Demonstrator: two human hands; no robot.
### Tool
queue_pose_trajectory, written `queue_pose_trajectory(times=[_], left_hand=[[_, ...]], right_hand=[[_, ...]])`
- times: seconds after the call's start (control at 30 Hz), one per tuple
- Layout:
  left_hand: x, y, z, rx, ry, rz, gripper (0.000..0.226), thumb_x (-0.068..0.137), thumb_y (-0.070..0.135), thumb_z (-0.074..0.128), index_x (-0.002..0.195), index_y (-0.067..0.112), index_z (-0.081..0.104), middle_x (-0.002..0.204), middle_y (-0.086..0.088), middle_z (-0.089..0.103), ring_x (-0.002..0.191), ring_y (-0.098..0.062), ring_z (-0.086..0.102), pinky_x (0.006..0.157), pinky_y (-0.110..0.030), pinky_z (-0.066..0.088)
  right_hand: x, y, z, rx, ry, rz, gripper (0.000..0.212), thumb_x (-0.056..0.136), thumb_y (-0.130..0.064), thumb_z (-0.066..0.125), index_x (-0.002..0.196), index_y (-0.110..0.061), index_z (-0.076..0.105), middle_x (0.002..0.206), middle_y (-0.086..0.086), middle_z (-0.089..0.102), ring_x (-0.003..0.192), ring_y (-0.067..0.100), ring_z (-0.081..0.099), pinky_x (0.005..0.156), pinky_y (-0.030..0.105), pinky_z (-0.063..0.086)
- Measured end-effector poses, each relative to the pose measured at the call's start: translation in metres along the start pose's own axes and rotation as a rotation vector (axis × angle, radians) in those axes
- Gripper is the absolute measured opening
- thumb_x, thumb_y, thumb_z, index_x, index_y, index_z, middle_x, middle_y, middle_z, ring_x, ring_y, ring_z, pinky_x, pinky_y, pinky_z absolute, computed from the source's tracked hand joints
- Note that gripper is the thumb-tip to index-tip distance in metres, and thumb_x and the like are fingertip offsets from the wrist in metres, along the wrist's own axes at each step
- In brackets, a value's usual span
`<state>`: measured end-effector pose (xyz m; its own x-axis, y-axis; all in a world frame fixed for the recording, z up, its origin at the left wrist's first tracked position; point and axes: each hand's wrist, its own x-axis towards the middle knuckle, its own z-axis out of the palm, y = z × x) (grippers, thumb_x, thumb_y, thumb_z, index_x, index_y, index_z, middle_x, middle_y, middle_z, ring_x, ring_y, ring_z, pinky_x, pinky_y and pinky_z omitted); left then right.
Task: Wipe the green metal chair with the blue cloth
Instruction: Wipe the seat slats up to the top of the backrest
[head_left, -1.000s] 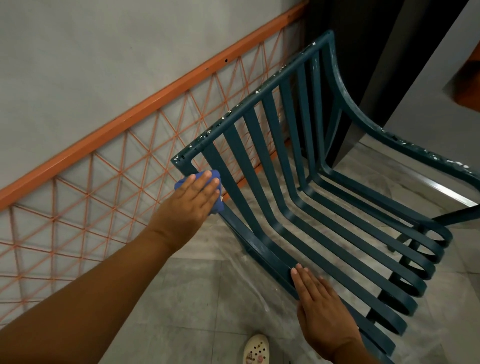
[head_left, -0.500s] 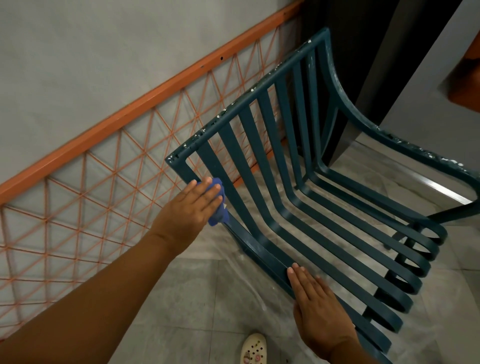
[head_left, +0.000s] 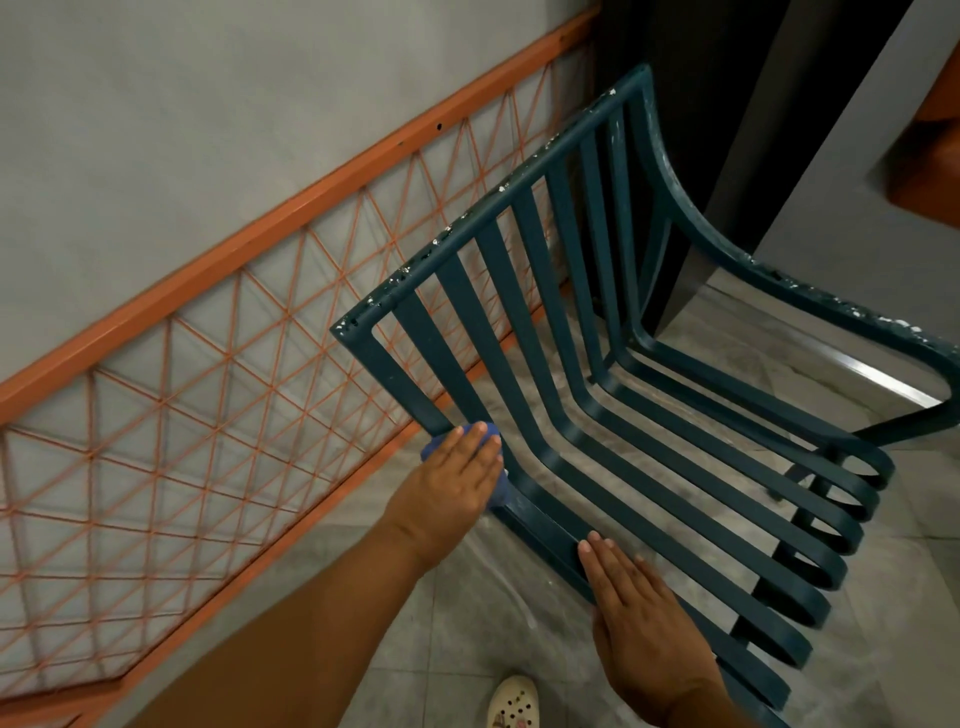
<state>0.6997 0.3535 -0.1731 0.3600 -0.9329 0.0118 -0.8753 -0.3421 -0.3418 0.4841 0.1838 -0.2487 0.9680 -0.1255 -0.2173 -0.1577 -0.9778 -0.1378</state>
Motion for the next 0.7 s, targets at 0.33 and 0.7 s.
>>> queue_pose_trajectory(times=[0.33, 0.7], left_hand=[[-0.007, -0.07, -0.024, 0.042, 0.116, 0.004, 0.054, 0.069, 0.0, 0.078, 0.12, 0.0, 0.061, 0.127, -0.02, 0.059, 0.121, -0.037, 0.053, 0.11, -0.048, 0.032], [-0.016, -0.108, -0.042, 0.048, 0.361, -0.025, 0.034, 0.102, 0.0, 0.025, 0.125, -0.002, 0.05, 0.13, -0.021, 0.056, 0.123, -0.041, 0.049, 0.111, -0.047, 0.025]], right_hand=[[-0.002, 0.0, -0.001, -0.006, 0.017, -0.006, 0.082, 0.083, -0.044, 0.039, 0.152, -0.02, 0.004, 0.141, -0.006, 0.044, 0.126, 0.012, 0.046, 0.113, 0.031, 0.004], [0.001, 0.001, 0.0, -0.024, -0.005, -0.015, 0.083, 0.081, -0.043, 0.04, 0.153, -0.02, 0.003, 0.14, -0.005, 0.045, 0.124, 0.012, 0.048, 0.113, 0.032, 0.004]])
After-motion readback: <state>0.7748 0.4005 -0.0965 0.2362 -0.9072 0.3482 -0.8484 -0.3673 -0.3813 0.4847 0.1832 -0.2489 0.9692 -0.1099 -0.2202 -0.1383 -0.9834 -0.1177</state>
